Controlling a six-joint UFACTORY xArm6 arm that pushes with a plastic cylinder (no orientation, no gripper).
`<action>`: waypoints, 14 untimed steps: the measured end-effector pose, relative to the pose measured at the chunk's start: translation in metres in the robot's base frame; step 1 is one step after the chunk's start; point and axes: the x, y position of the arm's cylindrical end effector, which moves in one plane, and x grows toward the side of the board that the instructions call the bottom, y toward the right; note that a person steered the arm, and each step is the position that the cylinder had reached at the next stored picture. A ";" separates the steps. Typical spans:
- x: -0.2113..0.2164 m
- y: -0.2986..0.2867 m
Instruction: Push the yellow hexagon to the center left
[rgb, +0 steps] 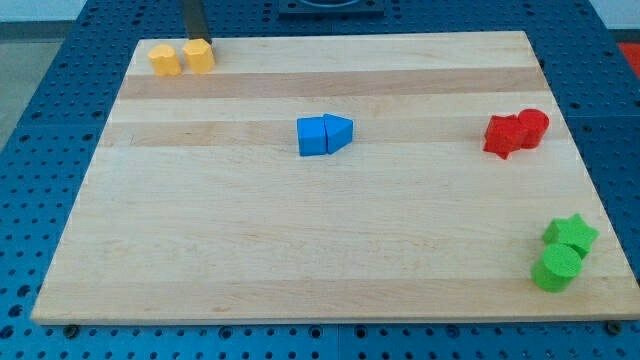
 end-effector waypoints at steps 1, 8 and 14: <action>0.007 0.013; 0.052 0.082; 0.098 0.000</action>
